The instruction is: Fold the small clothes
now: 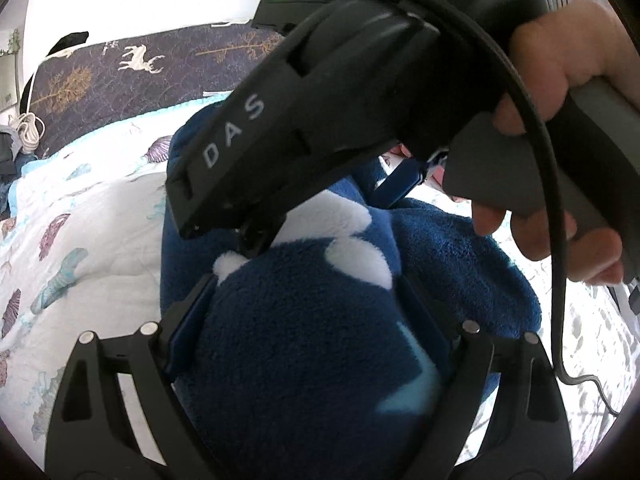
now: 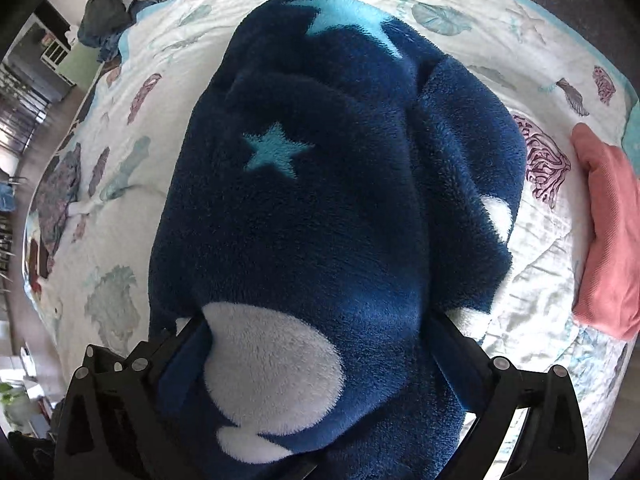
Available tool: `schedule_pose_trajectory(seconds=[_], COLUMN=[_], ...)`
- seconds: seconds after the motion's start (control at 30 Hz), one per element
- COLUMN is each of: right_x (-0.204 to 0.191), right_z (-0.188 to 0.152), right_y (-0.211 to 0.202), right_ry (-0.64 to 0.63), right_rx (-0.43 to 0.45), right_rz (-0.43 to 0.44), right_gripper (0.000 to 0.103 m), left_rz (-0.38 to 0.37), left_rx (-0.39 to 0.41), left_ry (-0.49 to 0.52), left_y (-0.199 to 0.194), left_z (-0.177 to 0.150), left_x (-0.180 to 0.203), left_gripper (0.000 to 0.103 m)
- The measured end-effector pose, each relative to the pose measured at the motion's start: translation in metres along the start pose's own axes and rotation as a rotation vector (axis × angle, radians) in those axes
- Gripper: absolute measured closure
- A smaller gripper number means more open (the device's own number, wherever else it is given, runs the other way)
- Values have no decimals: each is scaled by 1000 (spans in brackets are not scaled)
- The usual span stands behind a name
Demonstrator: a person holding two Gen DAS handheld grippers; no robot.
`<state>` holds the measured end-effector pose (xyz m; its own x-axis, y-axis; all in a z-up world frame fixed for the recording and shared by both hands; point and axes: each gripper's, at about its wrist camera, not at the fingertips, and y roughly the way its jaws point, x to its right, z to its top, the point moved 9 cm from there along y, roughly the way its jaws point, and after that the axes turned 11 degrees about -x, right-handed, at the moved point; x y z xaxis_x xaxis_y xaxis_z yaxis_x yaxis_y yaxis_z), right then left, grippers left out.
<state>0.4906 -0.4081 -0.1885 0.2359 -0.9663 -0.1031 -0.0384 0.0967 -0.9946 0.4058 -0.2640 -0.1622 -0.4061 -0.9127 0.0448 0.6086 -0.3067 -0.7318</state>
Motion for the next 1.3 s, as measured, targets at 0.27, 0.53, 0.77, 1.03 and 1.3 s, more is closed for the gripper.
schedule_pose_trajectory(seconds=[0.27, 0.53, 0.77, 1.03, 1.3], right_x=[24, 21, 29, 27, 49], right_z=[-39, -113, -116, -120, -81], right_y=[-64, -65, -10, -51, -94], right_ry=[141, 304, 380, 253, 152], right_rx=[149, 244, 231, 267, 354], right_rz=[192, 826, 878, 679, 694], right_gripper=[1, 2, 26, 28, 0], left_rz=[10, -94, -273, -259, -597], left_rx=[56, 13, -70, -93, -391], left_ry=[-5, -76, -218, -344, -655], left_y=[-9, -24, -42, -55, 23], left_z=[1, 6, -1, 10, -36], left_x=[0, -11, -39, -103, -100], left_gripper=[8, 8, 8, 5, 4])
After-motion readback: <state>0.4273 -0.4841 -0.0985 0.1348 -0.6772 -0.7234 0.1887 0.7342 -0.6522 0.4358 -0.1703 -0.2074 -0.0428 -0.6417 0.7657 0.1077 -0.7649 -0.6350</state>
